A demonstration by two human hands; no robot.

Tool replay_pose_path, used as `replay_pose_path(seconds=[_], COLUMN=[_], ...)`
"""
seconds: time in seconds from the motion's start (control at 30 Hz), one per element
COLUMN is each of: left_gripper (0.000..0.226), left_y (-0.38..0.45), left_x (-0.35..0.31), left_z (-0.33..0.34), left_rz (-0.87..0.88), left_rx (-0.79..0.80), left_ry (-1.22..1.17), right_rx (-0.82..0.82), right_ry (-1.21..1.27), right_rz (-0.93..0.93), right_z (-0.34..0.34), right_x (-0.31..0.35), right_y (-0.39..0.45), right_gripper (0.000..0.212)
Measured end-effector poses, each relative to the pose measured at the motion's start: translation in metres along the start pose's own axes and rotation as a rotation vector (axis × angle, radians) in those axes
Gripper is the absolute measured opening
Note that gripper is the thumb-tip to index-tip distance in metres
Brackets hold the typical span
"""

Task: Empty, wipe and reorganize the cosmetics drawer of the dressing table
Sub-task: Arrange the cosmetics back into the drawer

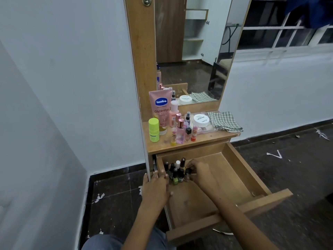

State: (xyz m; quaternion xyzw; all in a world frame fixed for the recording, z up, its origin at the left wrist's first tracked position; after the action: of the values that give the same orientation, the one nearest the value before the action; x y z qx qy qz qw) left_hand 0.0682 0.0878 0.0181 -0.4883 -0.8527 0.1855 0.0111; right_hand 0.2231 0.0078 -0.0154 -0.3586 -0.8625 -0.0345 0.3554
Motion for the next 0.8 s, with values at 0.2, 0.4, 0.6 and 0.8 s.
replay_pose_path(seconds=[0.2,0.4,0.6,0.8], left_gripper=[0.062,0.061,0.062,0.062], left_y=[0.001,-0.001,-0.001,0.001], left_x=[0.001,0.001,0.003,0.005], left_z=[0.001,-0.002,0.000,0.002], left_rz=[0.000,0.003,0.013,0.015], left_rx=[0.003,-0.003,-0.010,-0.006], left_ry=[-0.001,-0.021,-0.051,-0.073], right_rx=[-0.094,-0.523,-0.468,-0.452], right_ry=[0.089,0.200,0.231,0.256], right_rz=[0.003,-0.103,-0.120,-0.162], right_z=[-0.033,-0.107,-0.108,-0.110], right_x=[0.006,0.036,0.039,0.038], right_y=[-0.010,-0.006,0.027,0.030], right_gripper=[0.041,0.039,0.052,0.046])
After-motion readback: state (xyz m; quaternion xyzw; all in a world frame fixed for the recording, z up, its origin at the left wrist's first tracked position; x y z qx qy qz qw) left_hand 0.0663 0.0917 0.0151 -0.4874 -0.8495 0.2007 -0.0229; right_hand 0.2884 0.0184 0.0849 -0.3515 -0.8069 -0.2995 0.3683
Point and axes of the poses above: each hand's wrist, its own y-axis towards the middle knuckle, its own z-axis out of the palm, x = y × z, the point moved 9 cm from there along y, towards the middle knuckle, and after that the axes turned 8 degrees about x, right-handed, at the moved point
